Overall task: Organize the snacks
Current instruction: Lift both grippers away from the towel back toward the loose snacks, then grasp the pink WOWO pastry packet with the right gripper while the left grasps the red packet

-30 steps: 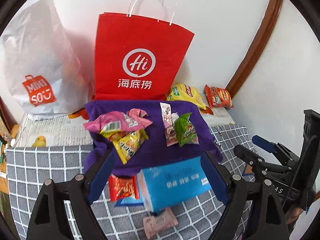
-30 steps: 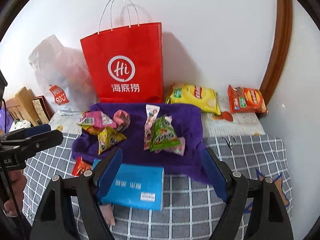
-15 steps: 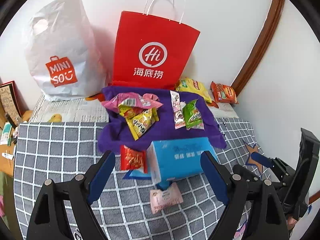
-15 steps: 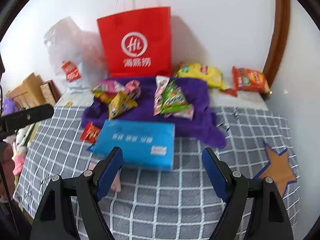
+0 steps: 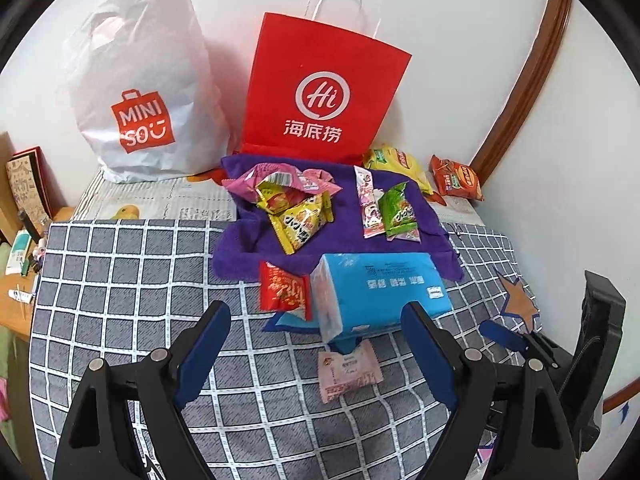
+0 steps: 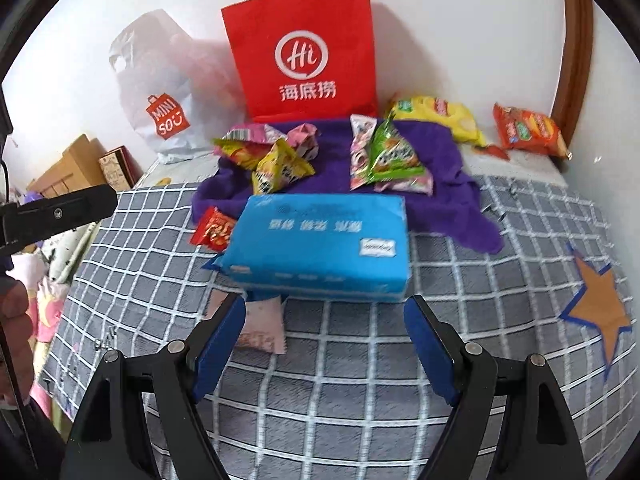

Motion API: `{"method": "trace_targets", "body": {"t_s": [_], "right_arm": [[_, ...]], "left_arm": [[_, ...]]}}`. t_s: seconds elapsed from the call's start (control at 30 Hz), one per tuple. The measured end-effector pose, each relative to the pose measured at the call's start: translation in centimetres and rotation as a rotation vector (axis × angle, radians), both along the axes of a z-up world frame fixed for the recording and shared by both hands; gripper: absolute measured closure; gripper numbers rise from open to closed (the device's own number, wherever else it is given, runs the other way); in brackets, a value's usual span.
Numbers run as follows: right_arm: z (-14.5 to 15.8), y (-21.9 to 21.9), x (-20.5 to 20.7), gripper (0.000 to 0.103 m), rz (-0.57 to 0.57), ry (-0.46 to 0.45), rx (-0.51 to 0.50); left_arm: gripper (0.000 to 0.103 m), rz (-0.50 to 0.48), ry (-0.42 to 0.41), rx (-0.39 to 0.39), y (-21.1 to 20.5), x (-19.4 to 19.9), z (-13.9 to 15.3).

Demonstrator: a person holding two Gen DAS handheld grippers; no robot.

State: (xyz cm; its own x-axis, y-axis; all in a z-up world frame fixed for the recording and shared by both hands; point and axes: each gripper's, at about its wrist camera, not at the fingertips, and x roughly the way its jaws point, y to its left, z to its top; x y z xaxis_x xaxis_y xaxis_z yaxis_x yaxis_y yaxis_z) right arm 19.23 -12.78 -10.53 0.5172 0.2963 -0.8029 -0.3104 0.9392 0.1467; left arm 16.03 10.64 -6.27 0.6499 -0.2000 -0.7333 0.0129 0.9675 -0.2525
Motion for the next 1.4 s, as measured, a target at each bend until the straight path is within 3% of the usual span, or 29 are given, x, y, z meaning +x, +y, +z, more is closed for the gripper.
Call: {"method": "trace_targets", "body": {"t_s": [0.37,0.63,0.77,0.97,1.23,1.33,1.4], "right_arm": [[-3.4,2.2,0.2,0.034,0.017,0.069,0.042],[-6.5,4.3,0.9,0.034,0.057,0.134,0.067],[-8.0,5.4,1.5,0.031,0.085,0.181,0.087],[-8.5,6.7,1.6,0.016,0.108,0.182,0.137],[-8.8,9.0,1.5,0.013,0.090,0.131,0.029],[-8.9,9.9,1.3,0.024,0.064,0.094,-0.060],[-9.1,10.4,0.9,0.027,0.083,0.060,-0.124]], "left_arm": [[0.017,0.058,0.045,0.001,3.8,-0.3,-3.1],[0.017,0.100,0.103,-0.026,6.0,-0.2,-6.2],[0.017,0.110,0.126,-0.032,6.9,-0.3,-7.3],[0.017,0.109,0.152,-0.028,7.6,-0.4,-8.4],[0.017,0.105,0.160,-0.045,8.0,-0.5,-8.8],[0.017,0.109,0.165,-0.047,7.9,-0.5,-8.9],[0.017,0.109,0.169,-0.048,7.7,-0.5,-9.0]]}}
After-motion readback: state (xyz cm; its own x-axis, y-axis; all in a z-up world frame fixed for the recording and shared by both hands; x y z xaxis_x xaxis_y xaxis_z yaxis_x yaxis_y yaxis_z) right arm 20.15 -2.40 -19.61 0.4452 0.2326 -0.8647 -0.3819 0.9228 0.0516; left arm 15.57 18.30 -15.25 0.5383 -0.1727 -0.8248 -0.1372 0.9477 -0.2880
